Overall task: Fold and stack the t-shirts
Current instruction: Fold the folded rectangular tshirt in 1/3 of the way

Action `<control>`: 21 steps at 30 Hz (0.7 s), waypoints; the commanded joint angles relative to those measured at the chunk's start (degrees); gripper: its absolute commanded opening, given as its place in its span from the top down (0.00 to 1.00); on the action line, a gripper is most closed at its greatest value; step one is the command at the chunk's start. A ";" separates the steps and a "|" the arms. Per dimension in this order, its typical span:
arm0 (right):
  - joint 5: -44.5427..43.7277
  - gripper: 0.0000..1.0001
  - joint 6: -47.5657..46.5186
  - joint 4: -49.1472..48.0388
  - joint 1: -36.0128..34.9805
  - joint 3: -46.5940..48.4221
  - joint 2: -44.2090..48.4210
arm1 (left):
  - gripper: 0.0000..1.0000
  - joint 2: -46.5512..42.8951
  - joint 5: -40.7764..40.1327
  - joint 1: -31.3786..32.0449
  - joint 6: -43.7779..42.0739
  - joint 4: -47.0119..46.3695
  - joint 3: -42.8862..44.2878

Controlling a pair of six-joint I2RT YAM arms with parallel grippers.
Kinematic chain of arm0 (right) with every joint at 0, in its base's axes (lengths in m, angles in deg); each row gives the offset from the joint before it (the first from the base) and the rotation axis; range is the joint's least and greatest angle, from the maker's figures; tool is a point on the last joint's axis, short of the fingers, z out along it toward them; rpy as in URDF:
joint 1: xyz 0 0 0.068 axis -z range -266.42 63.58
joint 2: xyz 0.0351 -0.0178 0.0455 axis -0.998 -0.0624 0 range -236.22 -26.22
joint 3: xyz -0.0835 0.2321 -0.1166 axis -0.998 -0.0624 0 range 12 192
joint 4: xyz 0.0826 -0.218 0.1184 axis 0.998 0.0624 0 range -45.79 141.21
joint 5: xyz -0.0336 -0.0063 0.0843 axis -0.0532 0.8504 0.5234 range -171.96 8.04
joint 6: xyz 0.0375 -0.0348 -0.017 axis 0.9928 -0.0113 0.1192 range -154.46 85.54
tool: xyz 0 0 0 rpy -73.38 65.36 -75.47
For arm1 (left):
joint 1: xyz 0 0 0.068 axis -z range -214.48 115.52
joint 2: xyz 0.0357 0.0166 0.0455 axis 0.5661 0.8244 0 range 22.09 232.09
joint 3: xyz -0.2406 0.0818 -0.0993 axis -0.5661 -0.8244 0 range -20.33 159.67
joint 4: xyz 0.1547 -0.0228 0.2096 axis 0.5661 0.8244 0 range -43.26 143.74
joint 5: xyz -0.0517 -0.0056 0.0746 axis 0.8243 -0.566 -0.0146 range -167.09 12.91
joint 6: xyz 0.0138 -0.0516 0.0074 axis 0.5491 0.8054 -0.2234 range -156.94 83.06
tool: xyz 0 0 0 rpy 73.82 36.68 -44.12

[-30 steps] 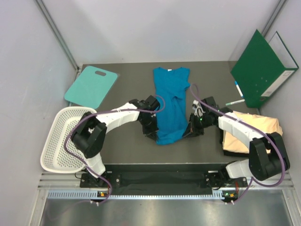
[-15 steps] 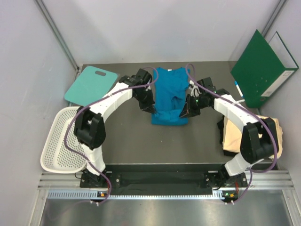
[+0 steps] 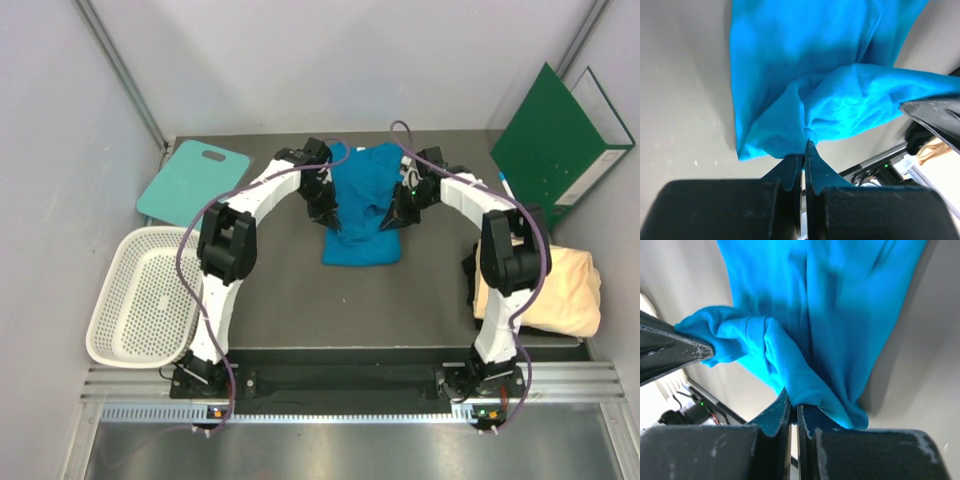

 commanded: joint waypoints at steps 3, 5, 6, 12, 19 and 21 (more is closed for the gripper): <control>3.27 1.00 0.64 -1.29 3.16 11.91 -7.38 | 1.00 3.97 5.86 -4.40 -0.09 -3.56 9.86; 2.75 0.92 3.97 -4.26 4.83 13.06 -9.49 | 0.45 3.97 9.97 -5.55 2.88 -8.93 8.29; 2.40 0.86 7.29 -6.63 5.53 12.36 -9.58 | 0.29 3.71 11.22 -6.69 4.12 -14.35 7.24; -7.69 0.24 13.48 -22.03 8.26 0.15 1.21 | 0.01 -2.00 11.76 -8.46 4.67 -21.08 -0.84; -6.31 0.01 8.39 -17.20 8.09 -3.72 8.69 | 0.01 -11.75 11.58 -8.20 3.96 -25.21 -20.32; -5.26 0.04 5.58 -16.67 7.65 -4.51 10.97 | 0.01 -15.09 10.62 -7.84 4.31 -27.40 -26.30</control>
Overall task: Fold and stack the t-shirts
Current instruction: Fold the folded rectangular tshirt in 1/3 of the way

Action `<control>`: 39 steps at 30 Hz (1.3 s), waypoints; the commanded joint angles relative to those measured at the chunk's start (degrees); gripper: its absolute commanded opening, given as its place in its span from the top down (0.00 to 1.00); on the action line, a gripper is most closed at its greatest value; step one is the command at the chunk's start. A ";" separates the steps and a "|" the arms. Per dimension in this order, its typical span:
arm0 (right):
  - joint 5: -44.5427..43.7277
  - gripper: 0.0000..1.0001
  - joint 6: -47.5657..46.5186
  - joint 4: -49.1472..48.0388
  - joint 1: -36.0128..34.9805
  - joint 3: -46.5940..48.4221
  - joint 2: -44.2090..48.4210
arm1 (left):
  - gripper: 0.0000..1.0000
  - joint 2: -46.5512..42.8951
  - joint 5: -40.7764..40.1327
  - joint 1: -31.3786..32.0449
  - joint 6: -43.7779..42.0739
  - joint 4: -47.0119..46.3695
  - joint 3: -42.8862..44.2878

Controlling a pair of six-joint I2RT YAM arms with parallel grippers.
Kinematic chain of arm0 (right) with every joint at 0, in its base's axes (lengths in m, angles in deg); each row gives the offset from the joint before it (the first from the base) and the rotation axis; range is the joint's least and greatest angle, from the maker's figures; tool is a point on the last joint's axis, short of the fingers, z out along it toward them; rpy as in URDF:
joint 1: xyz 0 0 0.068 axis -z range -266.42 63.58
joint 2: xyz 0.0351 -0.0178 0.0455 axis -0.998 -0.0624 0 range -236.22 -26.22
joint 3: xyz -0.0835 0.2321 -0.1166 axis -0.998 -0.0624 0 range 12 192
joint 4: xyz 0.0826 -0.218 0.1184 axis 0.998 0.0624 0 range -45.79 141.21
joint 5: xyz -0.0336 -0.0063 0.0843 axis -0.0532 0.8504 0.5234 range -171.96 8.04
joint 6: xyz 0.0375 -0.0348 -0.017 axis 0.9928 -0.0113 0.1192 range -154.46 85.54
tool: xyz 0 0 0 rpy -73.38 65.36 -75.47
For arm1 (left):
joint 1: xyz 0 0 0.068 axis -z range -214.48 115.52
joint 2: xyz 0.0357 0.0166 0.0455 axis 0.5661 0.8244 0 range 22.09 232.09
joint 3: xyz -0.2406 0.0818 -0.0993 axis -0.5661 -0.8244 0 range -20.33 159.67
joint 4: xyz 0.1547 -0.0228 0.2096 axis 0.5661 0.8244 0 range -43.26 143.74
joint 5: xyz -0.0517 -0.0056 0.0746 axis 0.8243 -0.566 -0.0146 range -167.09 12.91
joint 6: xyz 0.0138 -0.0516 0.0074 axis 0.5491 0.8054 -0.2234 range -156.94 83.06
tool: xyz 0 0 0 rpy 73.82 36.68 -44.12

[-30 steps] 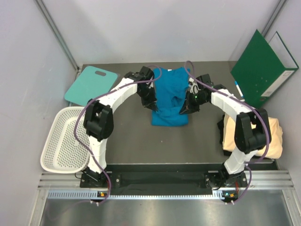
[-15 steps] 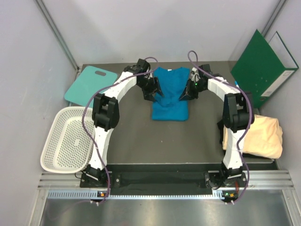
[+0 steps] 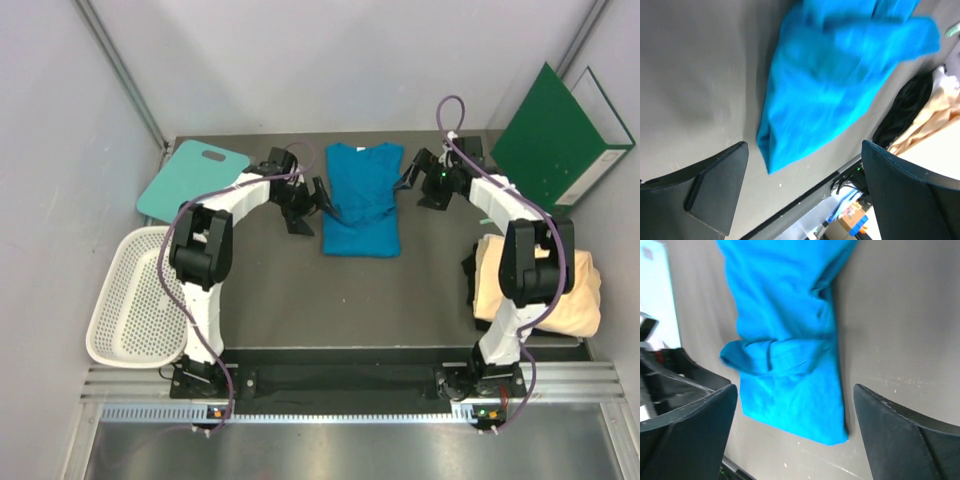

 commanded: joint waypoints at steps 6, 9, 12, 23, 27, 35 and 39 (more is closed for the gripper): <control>0.40 1.00 -15.13 10.77 -7.98 5.69 1.67 | 0.01 -15.00 -1.24 1.23 1.83 -8.78 -17.48; -1.54 1.00 -18.74 14.04 -13.86 9.91 -2.72 | 0.01 -16.32 -1.77 1.41 2.01 -8.87 -18.64; -2.08 1.00 -20.15 15.90 -16.42 13.25 -7.56 | 0.01 -16.76 -1.77 2.28 1.92 -9.04 -17.68; -4.09 1.00 -20.33 21.61 -18.01 19.94 -15.23 | 0.01 -13.78 -2.38 6.06 4.38 -10.19 -12.75; -7.08 1.00 -19.37 20.04 -18.01 21.17 -16.63 | 0.01 -13.78 -2.47 5.98 3.85 -9.75 -12.58; -15.94 1.00 -15.76 13.62 -17.93 22.31 -17.42 | 0.01 -14.21 -2.82 6.06 3.06 -8.61 -14.42; -19.82 1.00 -14.88 11.34 -18.01 25.47 -19.18 | 0.01 -14.83 -3.09 5.98 2.27 -7.29 -14.77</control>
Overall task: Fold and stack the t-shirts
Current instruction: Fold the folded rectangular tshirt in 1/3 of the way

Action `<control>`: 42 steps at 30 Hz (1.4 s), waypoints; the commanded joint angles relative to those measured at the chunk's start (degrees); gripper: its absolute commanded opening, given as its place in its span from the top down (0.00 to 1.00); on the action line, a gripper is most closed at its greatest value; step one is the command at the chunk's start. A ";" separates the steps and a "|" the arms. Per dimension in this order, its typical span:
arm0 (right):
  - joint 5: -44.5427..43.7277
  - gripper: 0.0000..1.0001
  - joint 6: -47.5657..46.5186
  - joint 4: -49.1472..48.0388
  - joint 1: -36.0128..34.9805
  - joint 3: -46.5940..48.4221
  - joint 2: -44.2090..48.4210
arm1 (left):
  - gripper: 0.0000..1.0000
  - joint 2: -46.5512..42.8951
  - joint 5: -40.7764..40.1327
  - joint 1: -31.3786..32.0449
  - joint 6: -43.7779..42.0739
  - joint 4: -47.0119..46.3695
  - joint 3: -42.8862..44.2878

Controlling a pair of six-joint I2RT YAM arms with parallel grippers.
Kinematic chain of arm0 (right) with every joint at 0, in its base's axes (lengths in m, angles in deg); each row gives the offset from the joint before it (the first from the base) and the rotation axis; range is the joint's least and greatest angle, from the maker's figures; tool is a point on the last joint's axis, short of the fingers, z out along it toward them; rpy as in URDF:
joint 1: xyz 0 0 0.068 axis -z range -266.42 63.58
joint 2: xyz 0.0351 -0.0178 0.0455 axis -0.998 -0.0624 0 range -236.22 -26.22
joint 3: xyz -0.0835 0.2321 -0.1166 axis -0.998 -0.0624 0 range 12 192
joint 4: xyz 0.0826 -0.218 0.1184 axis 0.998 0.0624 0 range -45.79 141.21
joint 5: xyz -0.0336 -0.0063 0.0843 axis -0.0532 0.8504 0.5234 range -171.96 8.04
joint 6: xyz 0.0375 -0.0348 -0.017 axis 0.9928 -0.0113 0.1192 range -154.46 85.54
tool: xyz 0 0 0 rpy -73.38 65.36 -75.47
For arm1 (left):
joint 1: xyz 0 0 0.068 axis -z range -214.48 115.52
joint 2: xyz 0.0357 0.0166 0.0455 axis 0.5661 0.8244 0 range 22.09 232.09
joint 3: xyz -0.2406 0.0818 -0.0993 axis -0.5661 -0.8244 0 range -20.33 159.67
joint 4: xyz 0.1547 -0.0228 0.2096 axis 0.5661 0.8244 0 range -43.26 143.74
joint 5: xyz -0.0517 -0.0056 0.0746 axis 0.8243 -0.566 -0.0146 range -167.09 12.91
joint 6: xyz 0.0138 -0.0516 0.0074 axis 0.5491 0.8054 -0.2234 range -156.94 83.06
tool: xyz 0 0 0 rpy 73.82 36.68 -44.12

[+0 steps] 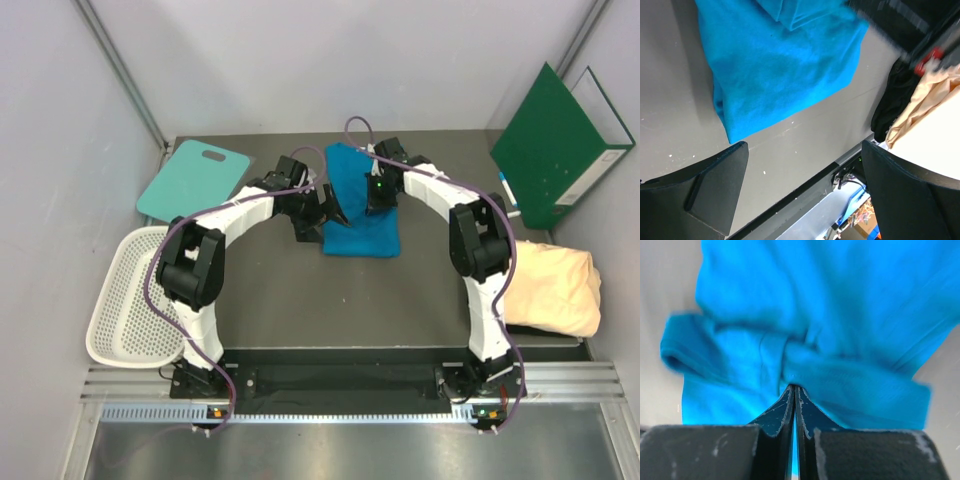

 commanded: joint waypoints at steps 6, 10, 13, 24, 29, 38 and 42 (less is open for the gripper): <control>-11.20 1.00 3.18 -8.99 -0.13 9.28 -1.79 | 0.01 -2.11 -1.23 -0.08 -3.16 2.75 -1.14; -12.17 1.00 3.71 -9.26 -0.05 11.13 -0.65 | 0.01 -2.81 -1.32 -0.08 -3.25 2.49 -2.80; -9.71 1.00 3.45 -9.08 -0.13 9.90 2.34 | 0.01 -2.99 -1.32 -0.16 -3.34 2.32 -3.69; -6.02 1.00 -2.09 -6.27 -1.72 -6.18 11.84 | 0.01 -2.20 -1.85 -0.08 -4.13 3.02 -2.99; -4.88 1.00 -2.44 -6.36 -2.68 -9.17 11.14 | 0.01 -1.24 -2.11 -0.08 -4.04 3.02 -2.02; -4.52 1.00 -2.44 -6.45 -4.88 -5.41 4.73 | 0.01 -1.41 -2.73 -0.25 -3.86 3.55 -0.96; -4.35 1.00 -2.36 -5.40 -5.23 -0.75 0.77 | 0.01 -1.94 -3.25 -0.43 -3.78 4.07 -1.40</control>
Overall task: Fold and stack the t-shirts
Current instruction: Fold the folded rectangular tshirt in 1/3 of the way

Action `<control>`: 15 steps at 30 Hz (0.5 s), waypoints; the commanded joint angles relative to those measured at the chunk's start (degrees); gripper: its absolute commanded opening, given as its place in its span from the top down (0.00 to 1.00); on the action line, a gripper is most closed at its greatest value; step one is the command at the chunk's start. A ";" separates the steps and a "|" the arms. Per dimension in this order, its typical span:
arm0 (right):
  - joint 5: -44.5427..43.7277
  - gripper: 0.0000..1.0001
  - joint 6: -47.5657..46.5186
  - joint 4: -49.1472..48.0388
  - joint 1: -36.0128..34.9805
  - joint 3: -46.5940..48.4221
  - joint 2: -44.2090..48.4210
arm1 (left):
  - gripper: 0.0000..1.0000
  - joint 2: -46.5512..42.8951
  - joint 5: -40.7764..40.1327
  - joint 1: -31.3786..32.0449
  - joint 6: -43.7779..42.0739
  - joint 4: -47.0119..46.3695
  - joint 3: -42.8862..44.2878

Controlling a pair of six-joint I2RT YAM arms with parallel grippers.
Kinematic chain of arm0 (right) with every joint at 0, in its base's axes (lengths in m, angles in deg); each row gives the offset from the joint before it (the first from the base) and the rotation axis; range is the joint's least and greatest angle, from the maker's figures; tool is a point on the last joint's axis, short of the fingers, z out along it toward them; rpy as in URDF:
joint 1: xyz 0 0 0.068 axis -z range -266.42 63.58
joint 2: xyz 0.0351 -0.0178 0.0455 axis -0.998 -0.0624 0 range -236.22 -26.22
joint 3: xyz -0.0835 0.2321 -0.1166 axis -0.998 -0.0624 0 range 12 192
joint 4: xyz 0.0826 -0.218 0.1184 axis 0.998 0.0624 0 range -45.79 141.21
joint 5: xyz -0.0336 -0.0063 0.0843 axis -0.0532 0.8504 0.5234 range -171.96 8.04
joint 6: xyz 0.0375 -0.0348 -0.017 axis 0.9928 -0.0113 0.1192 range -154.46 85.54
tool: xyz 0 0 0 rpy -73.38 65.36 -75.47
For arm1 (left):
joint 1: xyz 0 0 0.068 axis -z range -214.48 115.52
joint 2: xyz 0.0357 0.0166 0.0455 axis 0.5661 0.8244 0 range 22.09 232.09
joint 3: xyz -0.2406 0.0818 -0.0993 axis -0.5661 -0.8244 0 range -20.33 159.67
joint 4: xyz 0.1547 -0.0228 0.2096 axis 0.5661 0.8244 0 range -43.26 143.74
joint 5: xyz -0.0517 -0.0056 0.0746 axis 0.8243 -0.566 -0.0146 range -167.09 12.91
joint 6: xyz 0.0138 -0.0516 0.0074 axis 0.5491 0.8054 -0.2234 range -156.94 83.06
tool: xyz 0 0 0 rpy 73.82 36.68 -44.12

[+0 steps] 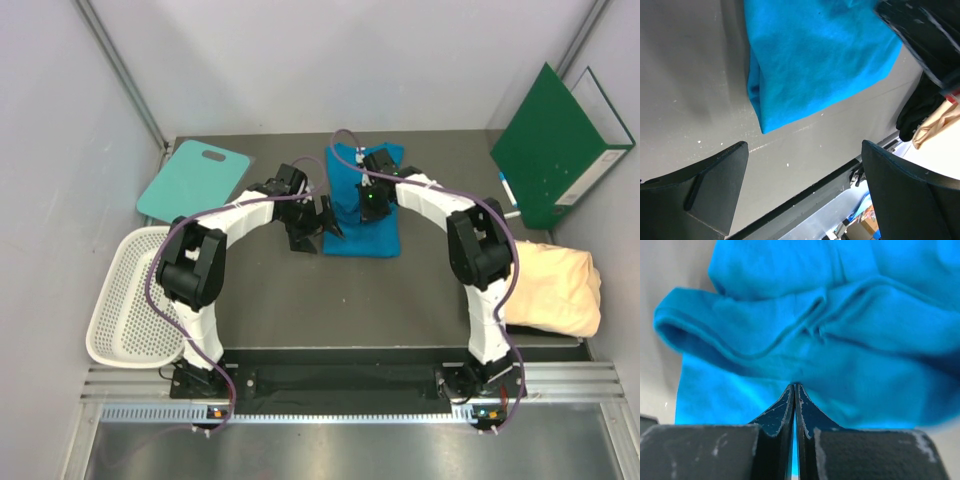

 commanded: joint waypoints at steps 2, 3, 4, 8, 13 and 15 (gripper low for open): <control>0.86 1.00 -0.74 1.37 -1.21 8.81 -5.38 | 0.01 -2.18 -0.96 -0.52 -0.43 1.06 1.24; 0.95 1.00 -0.65 1.81 -1.21 9.53 -5.82 | 0.01 -2.27 -1.05 -0.43 -0.43 1.23 1.15; 0.86 1.00 -0.65 1.73 -1.47 9.88 -5.92 | 0.01 -2.44 -1.14 -0.52 -0.43 1.15 0.98; -2.12 1.00 -0.65 0.93 -1.83 11.02 -6.79 | 0.01 -2.88 -1.49 -0.69 -0.52 1.67 0.80; -8.96 1.00 0.49 -0.12 -1.74 14.88 -8.02 | 0.01 -3.32 -1.84 -0.60 -1.05 2.73 0.28; -10.30 1.00 1.45 -0.65 -1.30 16.29 -8.64 | 0.01 -3.50 -1.93 -0.69 -1.22 2.82 0.01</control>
